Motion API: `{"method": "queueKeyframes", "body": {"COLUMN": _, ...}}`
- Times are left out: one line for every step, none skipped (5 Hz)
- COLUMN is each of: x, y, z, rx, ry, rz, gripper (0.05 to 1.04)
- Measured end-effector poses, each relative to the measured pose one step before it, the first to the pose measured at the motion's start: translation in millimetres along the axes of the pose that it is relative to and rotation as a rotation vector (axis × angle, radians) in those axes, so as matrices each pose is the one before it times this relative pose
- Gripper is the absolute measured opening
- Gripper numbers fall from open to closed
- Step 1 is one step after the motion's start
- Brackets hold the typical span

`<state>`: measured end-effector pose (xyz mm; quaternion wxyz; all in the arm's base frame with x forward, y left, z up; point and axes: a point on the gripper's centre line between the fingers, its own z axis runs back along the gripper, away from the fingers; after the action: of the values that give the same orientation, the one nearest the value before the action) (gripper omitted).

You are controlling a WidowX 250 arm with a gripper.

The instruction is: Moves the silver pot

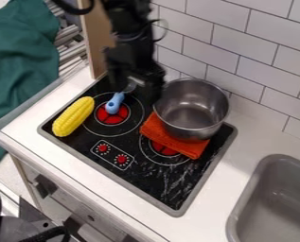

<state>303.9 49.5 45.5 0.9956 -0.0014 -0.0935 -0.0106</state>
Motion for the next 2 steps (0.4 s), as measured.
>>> {"method": "queueKeyframes", "body": {"x": 21.46, "y": -7.34, "z": -6.85, "rx": -0.0095, "ry": -0.0037, "rz": -0.0167, "gripper": 1.005}}
{"method": "queueKeyframes", "body": {"x": 8.56, "y": 3.55, "z": -24.83, "rx": -0.0405, "ry": 0.0326, "rz": 0.0336, "gripper": 1.005}}
